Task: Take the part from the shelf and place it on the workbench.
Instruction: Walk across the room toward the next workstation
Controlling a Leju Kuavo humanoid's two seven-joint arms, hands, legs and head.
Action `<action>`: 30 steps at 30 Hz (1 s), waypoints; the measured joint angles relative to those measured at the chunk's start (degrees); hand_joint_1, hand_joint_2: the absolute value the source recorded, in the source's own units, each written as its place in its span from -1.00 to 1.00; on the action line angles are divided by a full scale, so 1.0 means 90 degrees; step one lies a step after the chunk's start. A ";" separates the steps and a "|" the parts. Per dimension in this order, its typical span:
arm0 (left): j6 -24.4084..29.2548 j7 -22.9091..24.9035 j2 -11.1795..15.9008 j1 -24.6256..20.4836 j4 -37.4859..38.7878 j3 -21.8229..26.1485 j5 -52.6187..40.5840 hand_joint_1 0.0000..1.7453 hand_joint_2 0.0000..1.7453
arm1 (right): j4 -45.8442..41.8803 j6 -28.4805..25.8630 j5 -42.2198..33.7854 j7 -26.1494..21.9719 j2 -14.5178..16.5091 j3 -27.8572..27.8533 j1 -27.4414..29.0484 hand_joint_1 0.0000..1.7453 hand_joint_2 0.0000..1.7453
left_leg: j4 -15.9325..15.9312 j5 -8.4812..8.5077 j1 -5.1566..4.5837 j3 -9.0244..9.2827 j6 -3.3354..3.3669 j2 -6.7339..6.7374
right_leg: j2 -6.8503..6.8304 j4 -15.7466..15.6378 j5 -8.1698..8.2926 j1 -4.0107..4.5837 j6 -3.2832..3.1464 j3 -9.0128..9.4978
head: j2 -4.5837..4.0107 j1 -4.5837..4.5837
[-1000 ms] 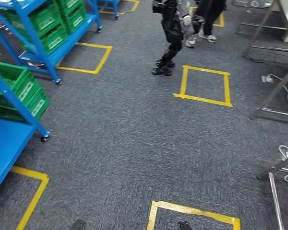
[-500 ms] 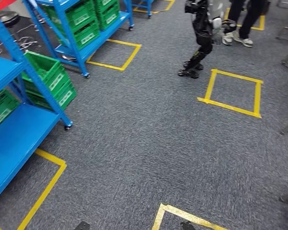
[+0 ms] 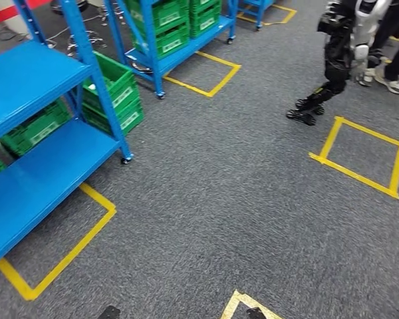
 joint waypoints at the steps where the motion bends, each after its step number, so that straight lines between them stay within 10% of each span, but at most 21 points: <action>1: 0.0000 0.0000 -0.0004 -0.0005 0.0000 0.0001 -0.0001 -1.00 -1.00 | 0.0000 0.0001 -0.0004 0.0001 0.0000 -0.0002 0.0015 -1.00 -1.00 | 0.0001 0.0002 0.0000 -0.0002 0.0006 -0.0089 | 0.0034 0.0316 -0.0088 -0.0002 0.0004 -0.0171 | 0.0000 0.0005; 3: 0.0000 0.0000 -0.0006 0.0012 0.0000 0.0002 -0.0001 -1.00 -1.00 | 0.0000 0.0004 -0.0008 0.0004 -0.0001 -0.0003 0.0028 -1.00 -1.00 | 0.0002 0.0007 0.0004 0.0005 0.0000 -0.0267 | 0.0069 0.0312 0.0086 -0.0008 -0.0006 -0.0226 | 0.0000 0.0010; 6: 0.0000 0.0000 -0.0006 0.0019 0.0000 0.0002 -0.0001 -1.00 -1.00 | 0.0000 0.0005 -0.0008 0.0002 -0.0002 -0.0004 0.0020 -1.00 -1.00 | 0.0021 0.0019 0.0009 -0.0001 -0.0063 -0.0515 | 0.0405 -0.0844 0.0690 -0.0058 -0.0043 0.0274 | 0.0001 0.0012; 10: 0.0001 0.0001 0.0000 0.0039 0.0000 0.0015 -0.0001 -1.00 -1.00 | 0.0000 0.0009 -0.0005 0.0007 0.0001 -0.0004 0.0013 -1.00 -1.00 | -0.0004 0.0085 0.0025 -0.0077 -0.0226 -0.0760 | 0.0473 -0.1253 0.0809 -0.0061 -0.0194 0.0459 | 0.0001 0.0009; 13: 0.0002 0.0009 0.0009 0.0067 0.0000 0.0027 -0.0001 -1.00 -1.00 | 0.0000 0.0007 0.0003 0.0009 0.0002 -0.0004 0.0005 -1.00 -1.00 | 0.0373 -0.0189 0.0008 -0.0273 -0.0311 -0.0446 | 0.0258 -0.1296 0.0852 -0.0069 -0.0323 0.0461 | 0.0001 -0.0038; 17: 0.0001 0.0015 -0.0011 0.0050 0.0000 0.0027 -0.0003 -1.00 -1.00 | 0.0000 0.0006 0.0006 0.0011 0.0002 -0.0004 0.0037 -1.00 -1.00 | 0.1794 -0.0806 0.0005 -0.0924 -0.0365 -0.0083 | -0.0112 -0.1299 0.0836 -0.0028 -0.0376 0.0450 | 0.0000 -0.0084; 21: 0.0002 0.0015 -0.0008 0.0054 0.0000 0.0027 -0.0019 -1.00 -1.00 | 0.0000 0.0007 0.0007 0.0010 0.0002 -0.0004 0.0014 -1.00 -1.00 | 0.0604 -0.0166 -0.0014 -0.0234 -0.0322 0.0228 | -0.0400 -0.1284 0.0798 0.0000 -0.0328 0.0484 | 0.0001 -0.0095; 25: -0.0003 0.0015 -0.0007 0.0023 0.0000 0.0028 -0.0059 -1.00 -1.00 | 0.0000 0.0010 0.0015 0.0009 0.0000 -0.0004 -0.0012 -1.00 -1.00 | 0.0022 -0.0057 -0.0044 0.0034 -0.0175 0.0338 | -0.0652 -0.1291 0.0750 0.0066 -0.0211 0.0537 | 0.0002 -0.0074; 27: -0.0005 0.0018 -0.0005 0.0046 0.0001 0.0030 -0.0079 -1.00 -1.00 | 0.0000 0.0013 0.0024 0.0006 0.0001 -0.0004 -0.0037 -1.00 -1.00 | 0.0003 -0.0034 -0.0015 0.0038 -0.0105 0.0215 | -0.0532 -0.1176 0.0644 0.0043 -0.0140 0.0514 | 0.0001 -0.0055; 30: -0.0005 0.0020 -0.0001 0.0020 0.0001 0.0033 -0.0109 -1.00 -1.00 | 0.0000 0.0013 0.0031 -0.0001 0.0002 -0.0004 -0.0028 -1.00 -1.00 | -0.0008 -0.0007 0.0027 0.0028 -0.0026 0.0008 | -0.0040 -0.0118 0.0090 -0.0004 -0.0053 0.0031 | 0.0000 -0.0001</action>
